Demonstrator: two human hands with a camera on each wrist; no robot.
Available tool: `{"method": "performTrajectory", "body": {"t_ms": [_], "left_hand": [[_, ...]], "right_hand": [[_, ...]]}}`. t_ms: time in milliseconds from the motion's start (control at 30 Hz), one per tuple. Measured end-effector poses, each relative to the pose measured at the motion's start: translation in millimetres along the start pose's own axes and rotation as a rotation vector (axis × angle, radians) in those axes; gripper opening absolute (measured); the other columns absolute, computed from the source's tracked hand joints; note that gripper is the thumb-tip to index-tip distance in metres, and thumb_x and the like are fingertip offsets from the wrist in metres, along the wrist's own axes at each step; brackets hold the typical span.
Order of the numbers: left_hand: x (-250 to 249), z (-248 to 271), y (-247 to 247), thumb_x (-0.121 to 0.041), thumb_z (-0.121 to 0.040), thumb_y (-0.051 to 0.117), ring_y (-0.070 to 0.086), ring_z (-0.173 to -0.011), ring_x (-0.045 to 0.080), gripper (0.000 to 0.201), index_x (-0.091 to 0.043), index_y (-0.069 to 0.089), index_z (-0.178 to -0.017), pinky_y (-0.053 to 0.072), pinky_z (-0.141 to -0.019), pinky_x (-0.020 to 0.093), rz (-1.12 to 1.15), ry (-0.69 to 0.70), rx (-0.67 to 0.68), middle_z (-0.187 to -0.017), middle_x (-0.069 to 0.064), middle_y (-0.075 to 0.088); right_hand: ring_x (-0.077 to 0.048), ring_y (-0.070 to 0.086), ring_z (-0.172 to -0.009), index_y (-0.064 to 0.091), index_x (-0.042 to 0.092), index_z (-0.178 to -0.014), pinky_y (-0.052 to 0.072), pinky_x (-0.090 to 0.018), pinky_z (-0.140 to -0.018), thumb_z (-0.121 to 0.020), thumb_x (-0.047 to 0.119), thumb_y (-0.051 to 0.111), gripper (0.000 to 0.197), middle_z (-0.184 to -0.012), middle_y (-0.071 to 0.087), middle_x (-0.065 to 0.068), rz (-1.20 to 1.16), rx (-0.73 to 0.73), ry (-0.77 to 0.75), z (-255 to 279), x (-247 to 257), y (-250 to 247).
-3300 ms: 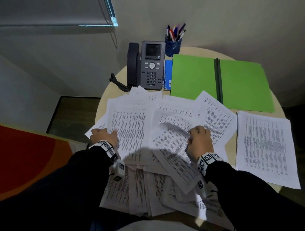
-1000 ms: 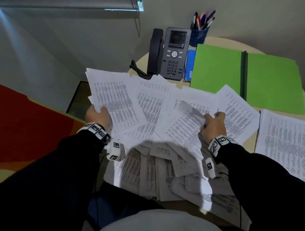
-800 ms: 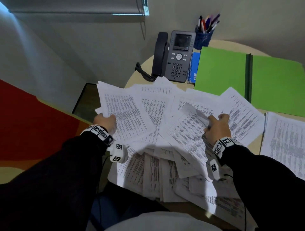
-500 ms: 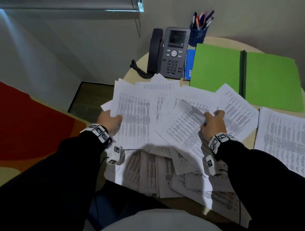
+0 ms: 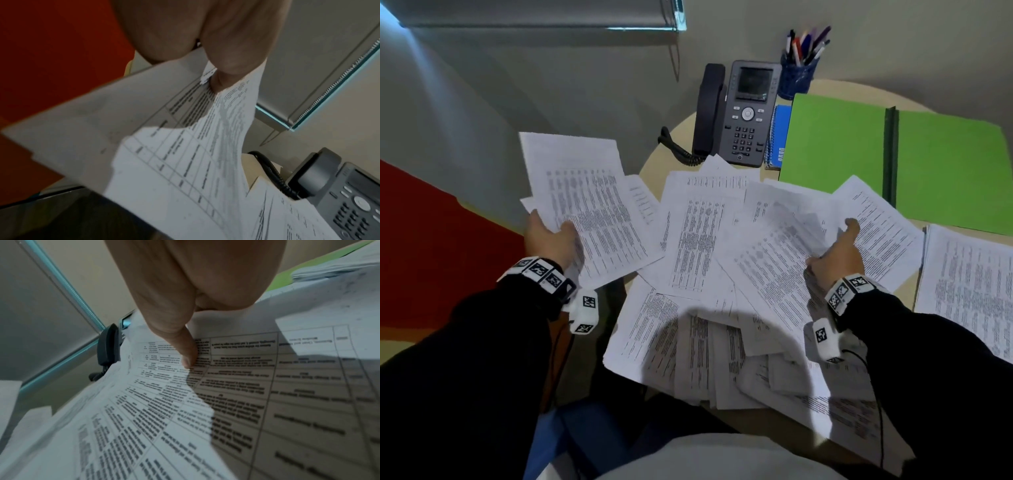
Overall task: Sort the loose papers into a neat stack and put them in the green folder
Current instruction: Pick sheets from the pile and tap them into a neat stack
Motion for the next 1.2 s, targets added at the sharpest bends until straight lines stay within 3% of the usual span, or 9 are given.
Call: {"method": "performTrajectory", "body": {"t_ms": [133,233,300,433,600,800,867,1000,1200], "left_hand": [[-2,-5,-17,-0.021,-0.088,0.070,0.048,-0.128,0.011,0.082,-0.022,0.028,-0.159,0.036,-0.106,0.023,0.173,-0.052,-0.058,-0.149,-0.003,0.048],[-3,-21,-34,-0.048,-0.066,0.079,0.062,-0.114,0.027,0.090,-0.012,0.052,-0.143,0.048,-0.105,0.044,0.255,-0.200,-0.129,-0.132,0.004,0.062],[-3,-43,-46,-0.051,-0.072,0.082,0.064,-0.104,0.032,0.077,-0.006,0.061,-0.131,0.046,-0.105,0.055,0.356,-0.219,0.013,-0.122,0.008,0.065],[-38,-41,-63,-0.029,-0.101,0.057,0.059,-0.131,0.035,0.055,-0.002,0.051,-0.148,0.044,-0.108,0.058,0.666,-0.190,0.497,-0.148,0.018,0.055],[-86,12,-25,-0.014,-0.105,0.043,0.062,-0.128,0.033,0.044,-0.005,0.052,-0.148,0.053,-0.103,0.050,0.795,-0.188,0.799,-0.143,0.018,0.059],[-69,50,95,-0.021,-0.075,0.076,0.074,-0.090,0.020,0.034,-0.022,0.078,-0.109,0.060,-0.085,0.037,0.206,0.008,0.786,-0.098,-0.005,0.079],[-43,50,131,-0.022,-0.079,0.069,0.072,-0.076,0.023,0.046,-0.020,0.069,-0.126,0.057,-0.071,0.036,0.029,-0.106,0.710,-0.093,-0.002,0.078],[-17,53,172,-0.040,-0.082,0.064,0.064,-0.117,0.036,0.078,-0.023,0.042,-0.155,0.054,-0.089,0.033,-0.390,-0.135,0.539,-0.146,0.009,0.056],[-13,54,185,-0.043,-0.077,0.062,0.058,-0.118,0.036,0.083,-0.030,0.039,-0.156,0.053,-0.099,0.049,-0.569,-0.173,0.530,-0.152,0.006,0.038]], "right_hand": [[-0.031,0.069,-0.091,0.066,0.013,-0.109,0.051,-0.034,-0.076,-0.078,0.020,0.084,0.036,-0.098,0.072,-0.008,-0.061,0.103,-0.006,-7,-1,-10],[-0.026,0.070,-0.080,0.070,0.020,-0.084,0.054,-0.036,-0.076,-0.080,0.023,0.082,0.013,-0.081,0.074,-0.003,0.000,0.326,-0.059,-10,1,-18],[-0.024,0.070,-0.082,0.071,0.024,-0.080,0.053,-0.034,-0.075,-0.080,0.026,0.081,0.010,-0.081,0.074,0.000,0.143,0.376,-0.156,-12,2,-21],[-0.040,0.056,-0.115,0.080,0.015,-0.099,0.045,-0.042,-0.096,-0.075,0.033,0.083,0.030,-0.122,0.062,-0.018,0.572,0.334,-0.423,-12,-1,-14],[-0.042,0.022,-0.140,0.067,0.031,-0.125,0.033,-0.051,-0.111,-0.079,0.020,0.069,0.047,-0.162,0.024,-0.012,0.635,0.326,-0.355,-7,-13,4],[-0.038,0.025,-0.141,0.056,0.030,-0.134,0.044,-0.049,-0.102,-0.090,0.036,0.066,0.045,-0.163,0.021,-0.006,0.764,0.304,-0.383,2,-9,4],[-0.037,0.023,-0.143,0.053,0.032,-0.136,0.042,-0.051,-0.103,-0.091,0.037,0.064,0.046,-0.165,0.018,-0.004,0.777,0.305,-0.391,7,-9,5],[-0.035,0.021,-0.145,0.053,0.032,-0.138,0.037,-0.054,-0.107,-0.090,0.032,0.062,0.048,-0.166,0.017,-0.003,0.731,0.311,-0.385,13,-13,6],[-0.036,0.019,-0.146,0.056,0.034,-0.134,0.034,-0.052,-0.111,-0.085,0.029,0.064,0.050,-0.167,0.016,-0.005,0.643,0.284,-0.355,15,-19,6]]}}
Point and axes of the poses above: each hand's wrist, its own z-axis away from the middle knuckle, its own y-axis out of the palm, x = y × z, the point moved 1 cm from there along -z, towards the middle knuckle
